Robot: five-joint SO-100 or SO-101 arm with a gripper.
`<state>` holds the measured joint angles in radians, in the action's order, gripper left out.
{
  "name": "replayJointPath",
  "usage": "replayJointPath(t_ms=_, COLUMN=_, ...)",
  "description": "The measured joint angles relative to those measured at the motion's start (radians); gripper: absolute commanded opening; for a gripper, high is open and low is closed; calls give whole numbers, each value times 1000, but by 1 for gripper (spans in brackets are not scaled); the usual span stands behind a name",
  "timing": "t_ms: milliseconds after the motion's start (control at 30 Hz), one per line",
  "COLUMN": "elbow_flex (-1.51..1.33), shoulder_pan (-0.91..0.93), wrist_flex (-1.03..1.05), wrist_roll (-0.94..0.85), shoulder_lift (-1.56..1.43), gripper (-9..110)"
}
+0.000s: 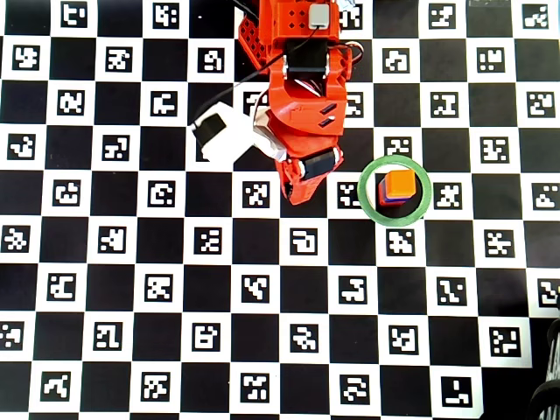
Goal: Grab the red cube then put it in the green circle then put the blue cube on top and finally the orange cube on top
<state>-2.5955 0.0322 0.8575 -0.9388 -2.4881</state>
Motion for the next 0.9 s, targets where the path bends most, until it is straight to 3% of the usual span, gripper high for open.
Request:
replayJointPath(t_ms=167, elbow_flex=-146, shoulder_pan=0, wrist_flex=-28, wrist_roll=-224, shoulder_lift=-71, gripper=-6)
replayJointPath(t_ms=300, elbow_flex=-256, shoulder_pan=0, wrist_flex=-48, wrist_roll=-301, shoulder_lift=-153, gripper=-6)
replayJointPath(t_ms=600, elbow_flex=-499, shoulder_pan=37, wrist_flex=-20, wrist_roll=-330, shoulder_lift=-463, gripper=-6)
replayJointPath(t_ms=900, elbow_flex=-532, shoulder_pan=-15, wrist_flex=101, wrist_roll=-390, shoulder_lift=-637, gripper=-6)
